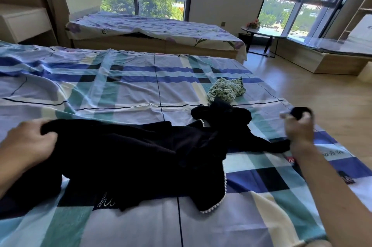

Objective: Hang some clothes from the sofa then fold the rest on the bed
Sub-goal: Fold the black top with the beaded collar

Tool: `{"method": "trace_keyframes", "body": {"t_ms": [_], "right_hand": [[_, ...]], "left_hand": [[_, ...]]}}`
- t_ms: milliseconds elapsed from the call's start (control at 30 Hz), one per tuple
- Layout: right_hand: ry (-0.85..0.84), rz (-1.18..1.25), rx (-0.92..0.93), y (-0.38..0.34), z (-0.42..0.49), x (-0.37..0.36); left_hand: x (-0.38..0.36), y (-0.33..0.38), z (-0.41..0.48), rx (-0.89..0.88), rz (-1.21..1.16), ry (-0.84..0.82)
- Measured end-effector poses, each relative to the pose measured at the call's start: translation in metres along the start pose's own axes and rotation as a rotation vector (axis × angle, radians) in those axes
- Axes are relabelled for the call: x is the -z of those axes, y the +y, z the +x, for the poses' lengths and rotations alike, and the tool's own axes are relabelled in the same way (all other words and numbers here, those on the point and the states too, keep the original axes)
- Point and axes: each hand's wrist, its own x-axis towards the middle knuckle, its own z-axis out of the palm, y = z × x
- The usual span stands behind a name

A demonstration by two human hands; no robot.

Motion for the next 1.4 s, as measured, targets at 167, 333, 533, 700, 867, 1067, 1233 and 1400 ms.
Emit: {"method": "trace_keyframes", "body": {"t_ms": [167,333,533,700,867,1067,1233,1400], "right_hand": [[-0.845,-0.768,0.181,0.026,-0.049,-0.058],[-0.522,-0.885,0.448,0.034,-0.064,-0.093],[0.139,-0.197,-0.041,0.023,-0.021,-0.07],[0.249,0.07,-0.407,0.029,0.029,-0.029],[-0.024,-0.421,-0.096,0.017,-0.003,-0.031],[-1.248,-1.059,0.597,0.017,-0.091,-0.079],[-1.139,-0.878,0.85,0.01,-0.124,-0.092],[-1.064,-0.555,0.741,-0.045,-0.17,-0.09]], "left_hand": [[0.03,0.195,-0.139,-0.258,0.211,-0.298],[-0.019,0.22,-0.174,-0.449,0.588,-0.403],[-0.062,0.211,-0.202,-0.693,0.74,-0.265],[-0.078,0.21,-0.199,-0.685,0.763,-0.268],[-0.089,0.217,-0.198,-0.656,0.814,-0.263],[-0.078,0.222,-0.193,-0.541,0.782,-0.178],[-0.056,0.23,-0.204,-0.368,0.75,-0.189],[-0.016,0.268,-0.242,-0.501,0.297,-0.158]]}}
